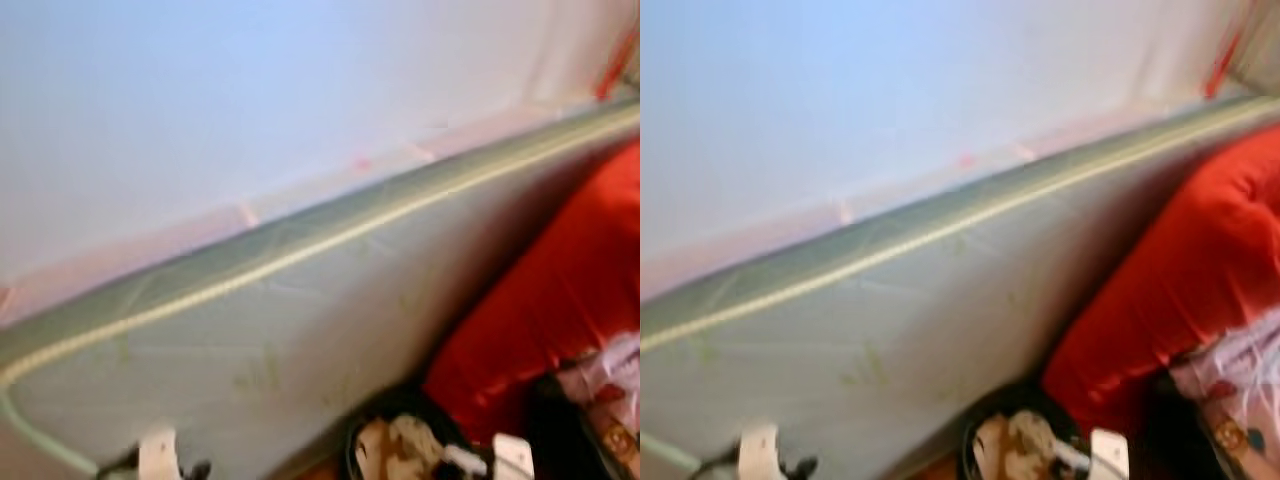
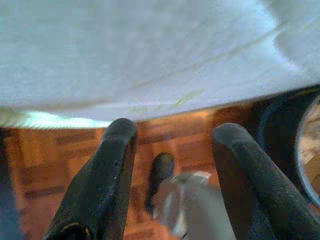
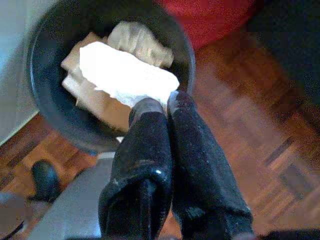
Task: Clean up the room
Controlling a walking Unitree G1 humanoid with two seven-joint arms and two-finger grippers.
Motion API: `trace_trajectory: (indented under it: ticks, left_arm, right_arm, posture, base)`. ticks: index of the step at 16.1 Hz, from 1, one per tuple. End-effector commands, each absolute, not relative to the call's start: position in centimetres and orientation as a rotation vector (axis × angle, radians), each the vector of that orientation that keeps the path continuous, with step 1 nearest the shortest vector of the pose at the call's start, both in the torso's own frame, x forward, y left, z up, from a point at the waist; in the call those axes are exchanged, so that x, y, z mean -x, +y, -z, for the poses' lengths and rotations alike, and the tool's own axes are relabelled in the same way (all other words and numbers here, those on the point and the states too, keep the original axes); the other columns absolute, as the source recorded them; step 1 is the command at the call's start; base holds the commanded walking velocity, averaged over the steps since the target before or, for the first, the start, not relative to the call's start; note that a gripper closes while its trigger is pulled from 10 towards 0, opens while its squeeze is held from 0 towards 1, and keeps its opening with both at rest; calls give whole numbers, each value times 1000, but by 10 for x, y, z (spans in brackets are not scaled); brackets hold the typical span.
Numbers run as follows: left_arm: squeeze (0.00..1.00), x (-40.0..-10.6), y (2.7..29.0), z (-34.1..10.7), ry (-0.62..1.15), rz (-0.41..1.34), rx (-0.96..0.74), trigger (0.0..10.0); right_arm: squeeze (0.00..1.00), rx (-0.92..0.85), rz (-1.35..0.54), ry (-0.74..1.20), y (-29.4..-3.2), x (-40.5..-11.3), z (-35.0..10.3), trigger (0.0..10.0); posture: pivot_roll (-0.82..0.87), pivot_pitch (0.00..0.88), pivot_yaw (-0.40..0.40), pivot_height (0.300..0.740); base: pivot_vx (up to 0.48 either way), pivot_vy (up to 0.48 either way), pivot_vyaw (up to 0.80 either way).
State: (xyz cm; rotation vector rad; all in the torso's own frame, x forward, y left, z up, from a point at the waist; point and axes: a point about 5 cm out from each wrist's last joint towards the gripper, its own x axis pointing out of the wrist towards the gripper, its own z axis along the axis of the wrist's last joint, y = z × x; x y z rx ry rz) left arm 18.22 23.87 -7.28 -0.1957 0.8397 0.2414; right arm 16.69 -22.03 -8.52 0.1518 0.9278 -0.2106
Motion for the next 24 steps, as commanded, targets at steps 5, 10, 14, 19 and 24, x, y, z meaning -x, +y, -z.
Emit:
trace_trajectory:
  ticks: [5,10,14,19,24]
  left_arm:
    - [0,-200,214,70,810,-211,224,10000]
    - [0,-181,207,80,841,-221,229,10000]
    - [0,-191,202,74,780,-177,218,10000]
    - [0,-203,205,68,757,-178,202,10000]
    - [0,-239,213,41,601,-136,162,10000]
  right_arm:
    - [0,-156,179,892,-215,-181,80,10000]
    - [0,-109,139,865,-221,-188,74,10000]
    - [0,-92,98,821,-223,-206,64,10000]
    - [0,-138,121,769,-219,-221,56,10000]
    - [0,-273,193,634,-215,-247,39,10000]
  posture:
    - [128,0,-51,740]
    - [159,0,-86,740]
    - [170,0,-117,740]
    - [131,0,-79,740]
    - [128,0,-53,740]
  base:
    - [0,0,0]
    - [0,-260,0]
    - [0,-63,0]
    - [0,0,0]
    - [0,0,0]
